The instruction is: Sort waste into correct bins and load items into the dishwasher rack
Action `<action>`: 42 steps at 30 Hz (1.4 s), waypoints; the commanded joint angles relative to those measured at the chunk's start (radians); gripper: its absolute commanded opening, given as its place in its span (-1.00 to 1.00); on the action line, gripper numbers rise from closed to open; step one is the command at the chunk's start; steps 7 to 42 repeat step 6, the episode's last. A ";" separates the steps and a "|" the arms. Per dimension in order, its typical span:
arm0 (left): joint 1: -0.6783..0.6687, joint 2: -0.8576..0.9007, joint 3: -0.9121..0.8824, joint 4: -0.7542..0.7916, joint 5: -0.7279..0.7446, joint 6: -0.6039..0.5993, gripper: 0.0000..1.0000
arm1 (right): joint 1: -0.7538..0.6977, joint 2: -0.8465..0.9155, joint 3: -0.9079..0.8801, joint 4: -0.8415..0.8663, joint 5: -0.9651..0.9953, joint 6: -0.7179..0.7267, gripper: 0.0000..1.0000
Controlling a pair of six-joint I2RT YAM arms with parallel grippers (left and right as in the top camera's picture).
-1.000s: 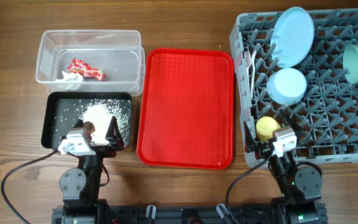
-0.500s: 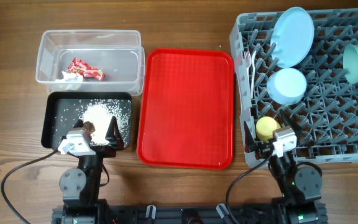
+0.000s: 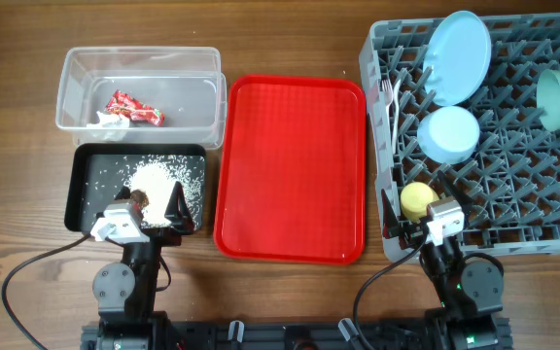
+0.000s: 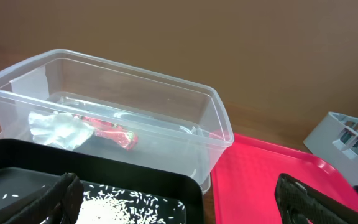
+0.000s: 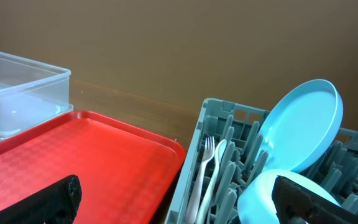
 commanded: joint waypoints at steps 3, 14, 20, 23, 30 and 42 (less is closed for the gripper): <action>0.008 -0.007 -0.006 -0.002 0.002 -0.009 1.00 | -0.007 -0.013 -0.003 0.005 0.002 0.002 0.99; 0.008 -0.007 -0.006 -0.002 0.002 -0.009 0.99 | -0.007 -0.013 -0.003 0.005 0.002 0.002 0.99; 0.008 -0.007 -0.006 -0.002 0.002 -0.009 0.99 | -0.007 -0.013 -0.003 0.005 0.002 0.002 0.99; 0.008 -0.007 -0.006 -0.002 0.002 -0.009 0.99 | -0.007 -0.013 -0.003 0.005 0.002 0.002 0.99; 0.008 -0.007 -0.006 -0.002 0.002 -0.009 0.99 | -0.007 -0.013 -0.003 0.005 0.002 0.002 0.99; 0.008 -0.007 -0.006 -0.002 0.002 -0.009 0.99 | -0.007 -0.013 -0.003 0.005 0.002 0.002 0.99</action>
